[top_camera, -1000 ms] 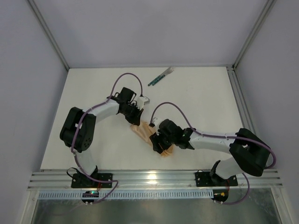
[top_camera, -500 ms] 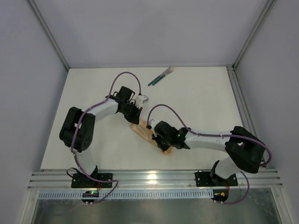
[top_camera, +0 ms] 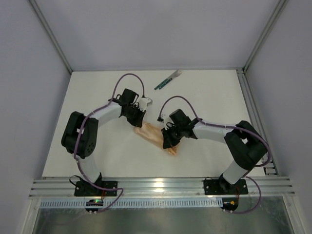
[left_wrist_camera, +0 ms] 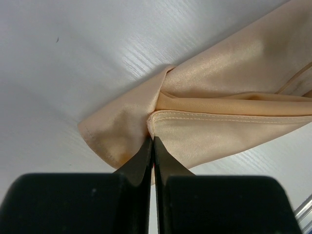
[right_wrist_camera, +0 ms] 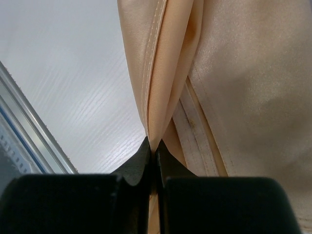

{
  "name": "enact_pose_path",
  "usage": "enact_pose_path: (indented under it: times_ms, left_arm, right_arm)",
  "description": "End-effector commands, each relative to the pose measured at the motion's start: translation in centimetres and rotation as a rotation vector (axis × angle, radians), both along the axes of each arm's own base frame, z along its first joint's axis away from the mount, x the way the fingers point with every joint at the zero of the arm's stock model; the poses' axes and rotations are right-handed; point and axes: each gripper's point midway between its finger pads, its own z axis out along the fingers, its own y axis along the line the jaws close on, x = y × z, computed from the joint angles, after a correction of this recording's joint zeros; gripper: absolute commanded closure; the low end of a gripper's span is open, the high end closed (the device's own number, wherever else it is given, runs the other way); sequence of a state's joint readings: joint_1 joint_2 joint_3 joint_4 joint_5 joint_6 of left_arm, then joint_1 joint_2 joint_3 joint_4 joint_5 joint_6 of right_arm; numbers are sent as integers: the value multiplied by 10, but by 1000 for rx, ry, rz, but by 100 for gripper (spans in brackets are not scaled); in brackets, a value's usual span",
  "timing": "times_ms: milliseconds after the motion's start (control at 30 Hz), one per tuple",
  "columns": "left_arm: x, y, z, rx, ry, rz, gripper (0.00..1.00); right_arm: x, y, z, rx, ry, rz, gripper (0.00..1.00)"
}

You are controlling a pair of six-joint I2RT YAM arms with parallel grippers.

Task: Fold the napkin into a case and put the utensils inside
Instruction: Smooth out the smaller rectangle-folded napkin at the center of the board.

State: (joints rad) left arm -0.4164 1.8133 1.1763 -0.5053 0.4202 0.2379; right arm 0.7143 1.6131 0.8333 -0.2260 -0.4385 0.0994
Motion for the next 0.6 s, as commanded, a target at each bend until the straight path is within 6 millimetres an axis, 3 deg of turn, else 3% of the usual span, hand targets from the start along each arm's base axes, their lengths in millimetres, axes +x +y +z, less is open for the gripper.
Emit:
enact_pose_path:
  times_ms: [0,67,167,267,367,467,500,567]
  left_arm:
    - [29,-2,22,-21,-103,21,100]
    - [30,-4,28,-35,-106,15,92]
    - [32,-8,45,-62,-122,8,61]
    - [41,-14,79,-112,-195,21,51]
    - [47,-27,103,-173,-233,16,47]
    - [27,-44,86,-190,-158,-105,48]
    - [10,-49,79,-236,-108,-158,48]
    - [-2,-53,89,-297,-173,-244,47]
  right_arm:
    - [7,18,16,116,26,72,96]
    - [7,19,13,115,38,80,96]
    - [6,20,12,125,51,91,96]
    - [7,21,12,150,60,91,96]
    - [12,20,9,150,67,80,96]
    - [16,21,9,153,71,69,96]
    - [19,22,11,159,68,66,96]
    - [22,23,14,180,75,63,96]
